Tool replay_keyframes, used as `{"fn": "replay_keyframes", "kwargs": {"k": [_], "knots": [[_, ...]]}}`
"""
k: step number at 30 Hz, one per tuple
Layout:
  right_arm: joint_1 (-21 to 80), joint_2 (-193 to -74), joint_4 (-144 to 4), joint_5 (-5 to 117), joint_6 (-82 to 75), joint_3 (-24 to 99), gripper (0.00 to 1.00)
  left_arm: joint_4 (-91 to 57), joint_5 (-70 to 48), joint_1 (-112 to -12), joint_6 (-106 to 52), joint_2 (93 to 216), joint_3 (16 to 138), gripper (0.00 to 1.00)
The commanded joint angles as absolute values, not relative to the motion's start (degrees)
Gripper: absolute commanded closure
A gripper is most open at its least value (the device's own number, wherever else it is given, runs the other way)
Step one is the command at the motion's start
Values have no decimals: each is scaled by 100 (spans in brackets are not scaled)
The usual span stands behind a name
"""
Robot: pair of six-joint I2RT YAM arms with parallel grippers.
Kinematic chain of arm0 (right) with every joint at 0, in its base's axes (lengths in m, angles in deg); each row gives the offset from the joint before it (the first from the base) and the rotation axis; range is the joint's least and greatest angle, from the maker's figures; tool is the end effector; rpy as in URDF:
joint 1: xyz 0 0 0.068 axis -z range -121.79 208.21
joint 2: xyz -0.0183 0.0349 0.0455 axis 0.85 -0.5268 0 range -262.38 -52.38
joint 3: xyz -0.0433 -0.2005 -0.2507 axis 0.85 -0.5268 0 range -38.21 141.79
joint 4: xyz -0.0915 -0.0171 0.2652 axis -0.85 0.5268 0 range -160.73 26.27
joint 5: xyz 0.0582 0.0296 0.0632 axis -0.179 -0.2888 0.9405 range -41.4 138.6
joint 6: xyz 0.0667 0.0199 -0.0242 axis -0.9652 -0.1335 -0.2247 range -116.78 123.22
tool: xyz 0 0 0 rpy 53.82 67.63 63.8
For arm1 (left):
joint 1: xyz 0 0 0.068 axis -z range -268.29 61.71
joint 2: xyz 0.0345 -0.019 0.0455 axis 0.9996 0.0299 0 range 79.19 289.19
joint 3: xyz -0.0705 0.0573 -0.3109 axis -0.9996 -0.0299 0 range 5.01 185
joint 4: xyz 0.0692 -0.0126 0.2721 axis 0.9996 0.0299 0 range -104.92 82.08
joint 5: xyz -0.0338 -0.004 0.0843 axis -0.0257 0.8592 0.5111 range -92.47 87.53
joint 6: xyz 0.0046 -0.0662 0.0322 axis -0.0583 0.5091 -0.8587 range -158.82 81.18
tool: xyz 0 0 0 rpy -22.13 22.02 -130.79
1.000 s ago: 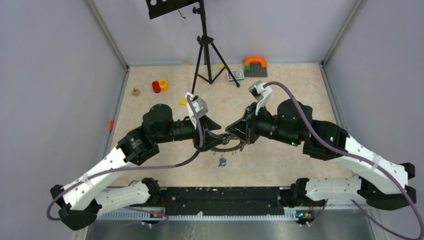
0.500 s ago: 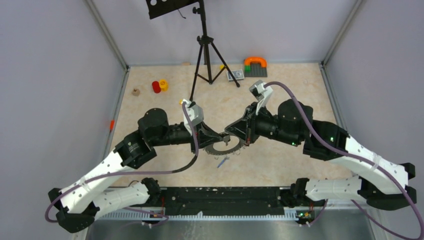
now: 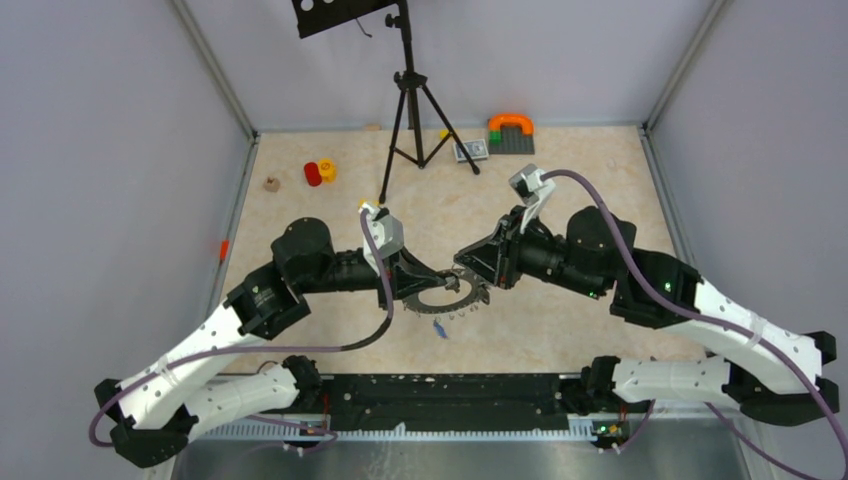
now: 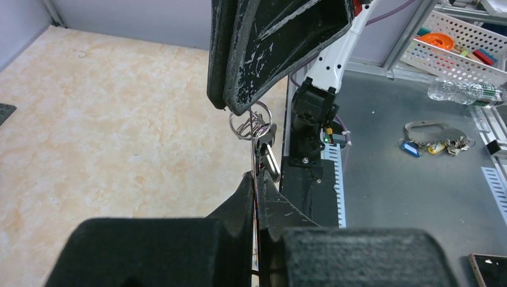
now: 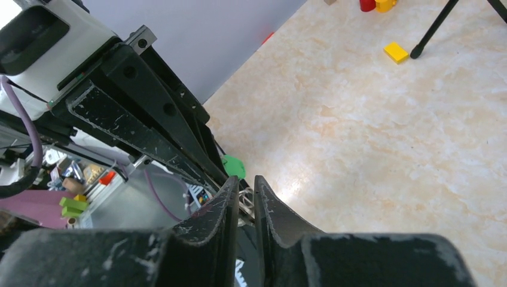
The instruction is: Remove the keys from the keyring
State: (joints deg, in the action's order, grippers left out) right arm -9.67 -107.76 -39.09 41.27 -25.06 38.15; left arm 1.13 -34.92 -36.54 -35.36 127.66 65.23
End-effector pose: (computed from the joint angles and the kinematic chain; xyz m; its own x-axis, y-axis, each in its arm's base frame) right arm 0.0825 0.1820 0.5002 -0.4742 0.0810 -0.8767 -0.7346 0.5124 0.4447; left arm 0.0878 -0.1648 0.4539 -0.1063 0.0525 -0.9929 0.9893 0.1056 -0.1004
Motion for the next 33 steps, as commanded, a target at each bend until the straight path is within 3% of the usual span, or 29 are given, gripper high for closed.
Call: {"fn": "replay_keyframes", "kwargs": {"k": [1, 10, 14, 19, 24, 33], "knots": [[-1013, -10567, -4295, 4025, -2488, 3741, 83, -251, -3656, -3661, -3601, 12588, 6447, 100], [-1009, -10140, -4641, 3827, -2315, 3432, 65, -262, -3341, -3661, -3307, 12604, 6374, 100], [-1016, -9754, -4895, 3807, -2109, 3121, 67, -262, -2625, -3661, -2919, 12555, 6344, 100], [-1016, -9463, -5534, 4764, -1826, 2569, 71, -349, -1551, -3661, -2203, 12514, 6323, 100], [-1021, -9589, -6203, 5250, -1096, 1946, 61, -525, -1103, -3660, -1746, 12567, 6355, 100], [-1056, -9203, -8807, 4621, 1314, 162, 55, -745, -926, -3661, -1392, 12570, 6451, 100]]}}
